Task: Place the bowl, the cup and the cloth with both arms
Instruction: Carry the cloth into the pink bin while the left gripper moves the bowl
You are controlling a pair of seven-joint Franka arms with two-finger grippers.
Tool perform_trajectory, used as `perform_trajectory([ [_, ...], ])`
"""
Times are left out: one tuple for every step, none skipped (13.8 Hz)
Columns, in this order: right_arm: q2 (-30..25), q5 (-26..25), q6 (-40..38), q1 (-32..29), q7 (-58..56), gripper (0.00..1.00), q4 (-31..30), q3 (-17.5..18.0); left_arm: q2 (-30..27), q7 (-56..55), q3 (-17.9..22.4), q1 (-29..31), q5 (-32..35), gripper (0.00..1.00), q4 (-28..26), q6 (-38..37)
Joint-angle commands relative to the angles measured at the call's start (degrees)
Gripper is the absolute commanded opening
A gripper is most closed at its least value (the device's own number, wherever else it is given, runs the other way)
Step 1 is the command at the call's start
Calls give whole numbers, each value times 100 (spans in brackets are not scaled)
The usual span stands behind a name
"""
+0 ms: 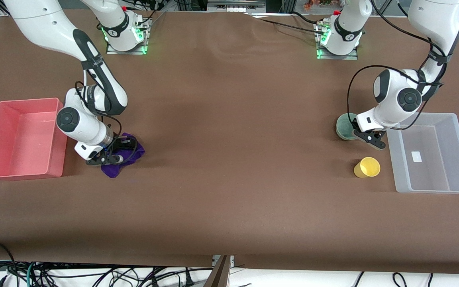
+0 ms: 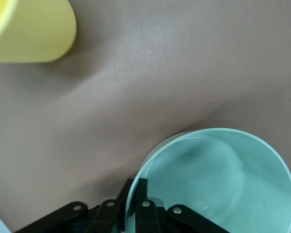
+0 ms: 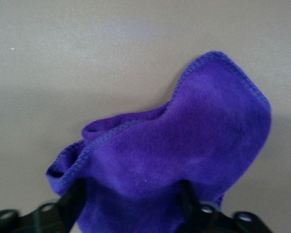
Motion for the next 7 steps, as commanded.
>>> perform_trajectory([
  [17, -11, 98, 12, -129, 38, -37, -12, -472, 94, -26, 31, 48, 0, 107, -590],
  [34, -11, 89, 12, -129, 15, -37, -12, -647, 94, -26, 40, 47, 0, 212, -871],
  [35, -11, 80, 12, -129, 0, -37, -12, -797, 94, -17, 40, 47, 0, 344, -1257],
  [0, -11, 63, 12, -129, 0, -29, -12, -894, 111, -17, 49, 47, 0, 563, -1678],
  [-35, -11, 54, 4, -129, 0, 6, -12, -913, 111, -8, 66, 39, 0, 913, -2204],
  [-132, -11, 19, -5, -155, 0, 41, -20, -895, 128, 1, 119, 39, 0, 1352, -2810],
  [-272, -11, -68, -23, -164, 0, 59, -29, -843, 250, 9, 198, 21, 0, 1791, -3303],
])
